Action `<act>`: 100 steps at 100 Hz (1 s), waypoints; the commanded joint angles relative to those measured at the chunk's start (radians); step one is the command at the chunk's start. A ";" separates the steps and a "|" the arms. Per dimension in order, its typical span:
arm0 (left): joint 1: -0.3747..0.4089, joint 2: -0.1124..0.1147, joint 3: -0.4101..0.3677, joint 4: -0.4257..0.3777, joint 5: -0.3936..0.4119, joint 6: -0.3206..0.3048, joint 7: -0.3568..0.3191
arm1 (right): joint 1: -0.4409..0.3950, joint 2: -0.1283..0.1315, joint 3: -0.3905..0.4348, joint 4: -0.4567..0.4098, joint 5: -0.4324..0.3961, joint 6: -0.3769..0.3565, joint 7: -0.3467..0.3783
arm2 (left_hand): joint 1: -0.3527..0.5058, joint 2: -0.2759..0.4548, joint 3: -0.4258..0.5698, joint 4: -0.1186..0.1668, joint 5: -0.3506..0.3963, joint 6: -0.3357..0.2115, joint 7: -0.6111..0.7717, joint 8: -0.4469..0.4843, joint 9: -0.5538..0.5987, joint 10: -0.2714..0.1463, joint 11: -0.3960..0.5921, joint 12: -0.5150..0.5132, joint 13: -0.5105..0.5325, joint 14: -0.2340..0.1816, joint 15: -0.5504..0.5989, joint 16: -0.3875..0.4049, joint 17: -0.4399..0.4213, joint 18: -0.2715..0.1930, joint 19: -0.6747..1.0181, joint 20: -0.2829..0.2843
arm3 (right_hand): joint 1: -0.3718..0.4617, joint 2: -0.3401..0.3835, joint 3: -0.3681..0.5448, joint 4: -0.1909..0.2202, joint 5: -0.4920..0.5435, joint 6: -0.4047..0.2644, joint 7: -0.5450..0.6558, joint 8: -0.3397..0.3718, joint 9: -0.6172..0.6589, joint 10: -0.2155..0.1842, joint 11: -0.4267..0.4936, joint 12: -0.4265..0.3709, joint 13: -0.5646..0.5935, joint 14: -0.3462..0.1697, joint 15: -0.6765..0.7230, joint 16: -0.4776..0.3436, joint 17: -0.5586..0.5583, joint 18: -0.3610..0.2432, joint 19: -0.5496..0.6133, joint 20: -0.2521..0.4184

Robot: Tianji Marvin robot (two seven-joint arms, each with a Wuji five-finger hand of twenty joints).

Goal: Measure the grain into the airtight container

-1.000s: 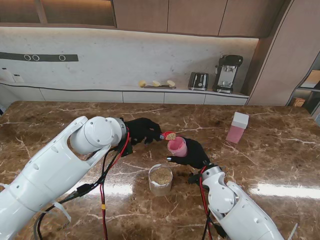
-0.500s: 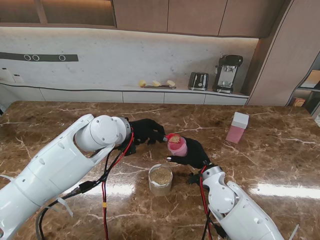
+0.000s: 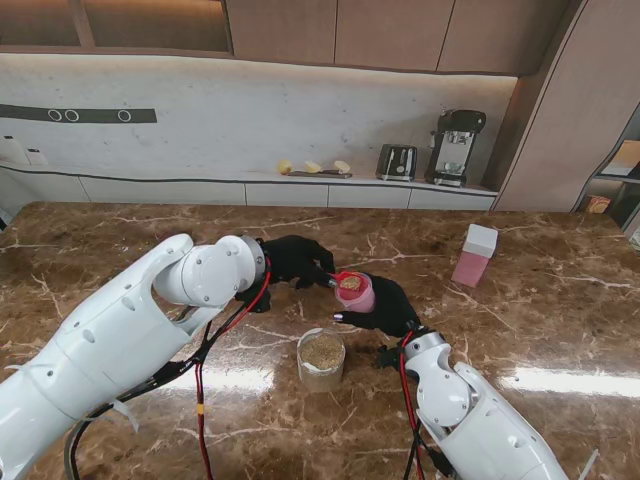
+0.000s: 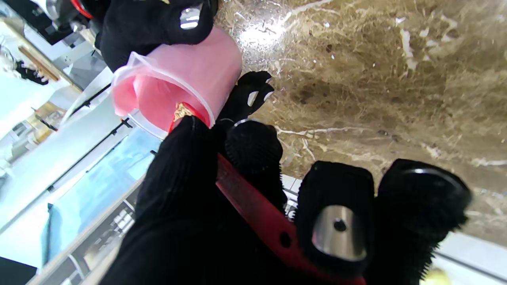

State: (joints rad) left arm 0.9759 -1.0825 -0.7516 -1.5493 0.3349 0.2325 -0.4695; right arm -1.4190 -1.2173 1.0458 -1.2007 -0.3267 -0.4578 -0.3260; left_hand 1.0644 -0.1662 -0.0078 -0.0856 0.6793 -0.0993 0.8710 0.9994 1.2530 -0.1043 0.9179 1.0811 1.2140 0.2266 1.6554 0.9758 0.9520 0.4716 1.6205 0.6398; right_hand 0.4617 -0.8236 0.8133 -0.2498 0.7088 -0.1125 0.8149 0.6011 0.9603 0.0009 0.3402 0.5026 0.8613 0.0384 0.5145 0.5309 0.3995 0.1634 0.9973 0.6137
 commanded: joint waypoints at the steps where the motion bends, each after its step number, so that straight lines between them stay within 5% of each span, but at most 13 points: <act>1: 0.004 0.007 0.006 -0.018 0.049 -0.036 0.005 | -0.006 -0.003 0.000 0.000 0.003 0.003 0.012 | 0.063 0.044 0.022 0.033 0.003 -0.066 0.015 0.018 0.036 -0.047 0.041 0.011 0.051 -0.003 0.110 0.011 0.028 0.028 0.091 0.012 | 0.077 0.204 0.189 -0.025 0.092 -0.144 0.063 0.010 0.006 -0.017 0.001 0.006 0.015 -0.008 0.005 0.003 -0.010 0.002 -0.015 0.000; 30: 0.012 0.015 0.031 -0.040 0.231 -0.190 0.054 | -0.004 -0.003 -0.002 0.003 0.003 -0.001 0.012 | 0.063 0.044 0.016 0.030 -0.001 -0.072 0.019 0.015 0.042 -0.052 0.042 0.010 0.052 -0.006 0.114 0.009 0.040 0.026 0.089 0.006 | 0.078 0.204 0.189 -0.025 0.091 -0.144 0.062 0.010 0.005 -0.016 0.000 0.006 0.015 -0.008 0.005 0.003 -0.011 0.002 -0.015 0.001; 68: 0.010 0.020 0.043 -0.011 0.552 -0.429 0.215 | -0.006 -0.003 0.000 -0.002 0.005 -0.001 0.012 | 0.058 0.048 0.003 0.025 -0.001 -0.093 0.033 0.011 0.049 -0.068 0.042 0.008 0.052 -0.015 0.116 0.004 0.052 0.020 0.085 -0.001 | 0.077 0.203 0.188 -0.025 0.091 -0.144 0.063 0.011 0.005 -0.015 0.000 0.006 0.015 -0.008 0.005 0.003 -0.010 0.002 -0.015 0.001; 87: 0.000 0.025 0.055 0.007 0.675 -0.494 0.290 | -0.008 -0.002 0.002 -0.006 0.004 0.001 0.013 | 0.056 0.047 0.000 0.023 0.000 -0.103 0.038 0.008 0.054 -0.076 0.042 0.008 0.052 -0.017 0.118 0.002 0.059 0.018 0.085 -0.005 | 0.077 0.203 0.189 -0.025 0.092 -0.143 0.063 0.010 0.005 -0.015 0.001 0.006 0.015 -0.007 0.005 0.003 -0.010 0.003 -0.015 0.001; 100: 0.005 0.022 0.054 0.016 0.671 -0.492 0.312 | -0.010 -0.002 0.004 -0.009 0.005 0.003 0.015 | 0.056 0.047 0.000 0.022 0.001 -0.102 0.041 0.005 0.055 -0.072 0.042 0.007 0.052 -0.015 0.118 0.000 0.062 0.017 0.083 -0.009 | 0.077 0.203 0.189 -0.025 0.092 -0.143 0.063 0.011 0.005 -0.016 0.000 0.006 0.016 -0.008 0.005 0.003 -0.010 0.003 -0.015 0.001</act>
State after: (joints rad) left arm 0.9784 -1.0600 -0.6954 -1.5451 1.0285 -0.2643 -0.1626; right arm -1.4203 -1.2176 1.0471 -1.2071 -0.3259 -0.4598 -0.3254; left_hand 1.0639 -0.1659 -0.0153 -0.0851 0.6793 -0.1224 0.8710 0.9994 1.2534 -0.1187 0.9179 1.0811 1.2140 0.2266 1.6555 0.9760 0.9761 0.4717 1.6206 0.6398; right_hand 0.4617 -0.8236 0.8133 -0.2498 0.7088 -0.1125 0.8149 0.6011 0.9603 0.0009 0.3402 0.5026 0.8613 0.0384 0.5144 0.5308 0.3995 0.1635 0.9972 0.6137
